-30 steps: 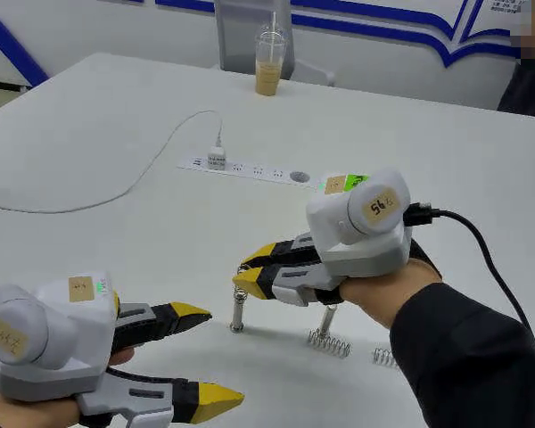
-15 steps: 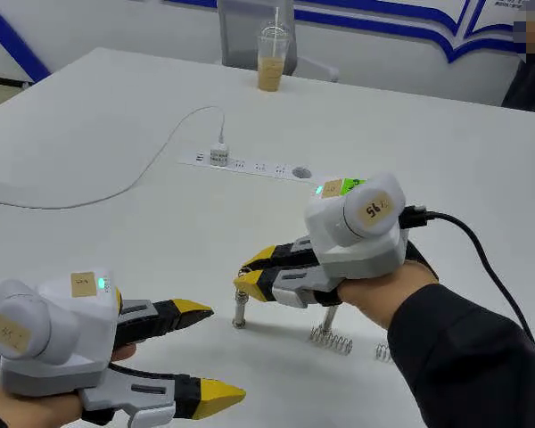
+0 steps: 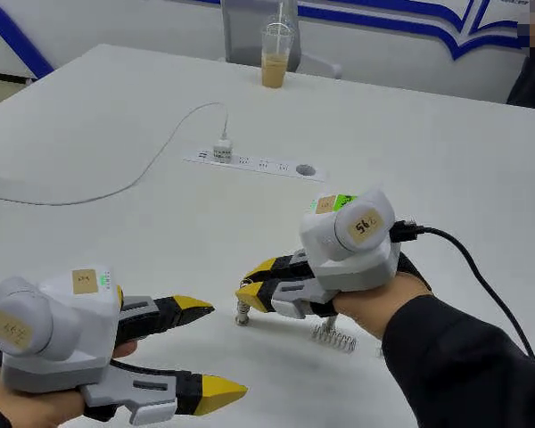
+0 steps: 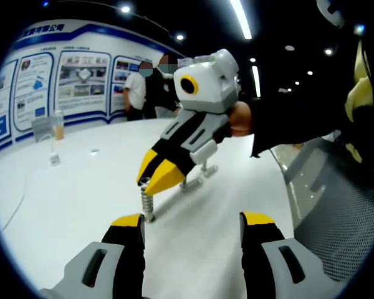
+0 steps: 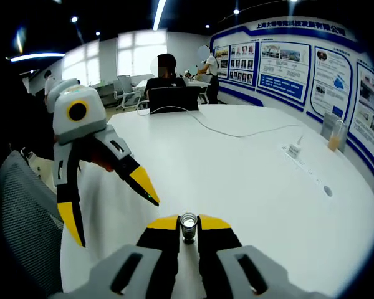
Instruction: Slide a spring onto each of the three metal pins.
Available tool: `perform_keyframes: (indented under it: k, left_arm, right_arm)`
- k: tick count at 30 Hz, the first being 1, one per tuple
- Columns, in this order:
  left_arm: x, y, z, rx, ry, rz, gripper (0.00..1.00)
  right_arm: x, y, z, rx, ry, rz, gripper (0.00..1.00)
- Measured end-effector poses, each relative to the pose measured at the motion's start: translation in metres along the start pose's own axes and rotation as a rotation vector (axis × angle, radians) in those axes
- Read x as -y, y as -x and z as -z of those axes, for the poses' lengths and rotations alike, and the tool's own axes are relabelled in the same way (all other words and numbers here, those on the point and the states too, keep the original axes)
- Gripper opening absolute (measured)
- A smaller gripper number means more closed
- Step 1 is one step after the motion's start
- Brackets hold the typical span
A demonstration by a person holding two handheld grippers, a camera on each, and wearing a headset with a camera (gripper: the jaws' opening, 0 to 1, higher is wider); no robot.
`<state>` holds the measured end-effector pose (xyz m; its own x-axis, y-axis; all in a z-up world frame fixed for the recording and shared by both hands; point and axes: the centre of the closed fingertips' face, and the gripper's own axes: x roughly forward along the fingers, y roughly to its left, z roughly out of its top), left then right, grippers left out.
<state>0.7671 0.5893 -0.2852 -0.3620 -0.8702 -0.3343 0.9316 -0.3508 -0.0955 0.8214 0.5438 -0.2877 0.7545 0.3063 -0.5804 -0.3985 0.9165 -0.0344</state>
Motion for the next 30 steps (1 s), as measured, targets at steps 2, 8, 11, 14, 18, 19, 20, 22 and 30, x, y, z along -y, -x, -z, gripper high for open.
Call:
perform_keyframes:
  k: [2, 8, 11, 14, 18, 19, 20, 22, 30]
  left_arm:
    - [0.000, 0.000, 0.000, 0.000, 0.001, -0.002, 0.63]
    - [0.000, 0.000, 0.000, -0.002, 0.003, -0.005, 0.63]
    - [0.000, 0.001, 0.000, -0.001, 0.003, -0.008, 0.63]
    - [-0.001, 0.001, -0.001, 0.001, 0.004, -0.011, 0.63]
    - [-0.002, 0.002, 0.000, -0.001, 0.005, -0.014, 0.63]
    - [-0.002, 0.002, 0.000, -0.002, 0.006, -0.015, 0.63]
    - [-0.003, 0.003, 0.000, -0.002, 0.006, -0.015, 0.63]
    - [-0.003, 0.003, 0.000, -0.002, 0.006, -0.017, 0.63]
    - [-0.005, 0.004, -0.002, 0.003, 0.003, -0.023, 0.63]
  right_arm:
    - [0.000, -0.001, 0.002, -0.003, -0.005, -0.002, 0.12]
    - [-0.001, -0.005, 0.005, -0.014, -0.007, -0.004, 0.12]
    - [-0.001, -0.007, 0.008, -0.023, -0.006, -0.004, 0.12]
    - [-0.001, -0.008, 0.011, -0.032, -0.009, -0.004, 0.12]
    - [-0.002, -0.009, 0.013, -0.039, -0.010, -0.004, 0.12]
    - [-0.002, -0.010, 0.013, -0.040, -0.012, -0.004, 0.13]
    - [-0.003, -0.010, 0.014, -0.040, -0.012, -0.005, 0.13]
    - [-0.003, -0.010, 0.014, -0.041, -0.012, -0.005, 0.14]
    - [-0.001, -0.001, 0.014, -0.034, -0.022, 0.008, 0.15]
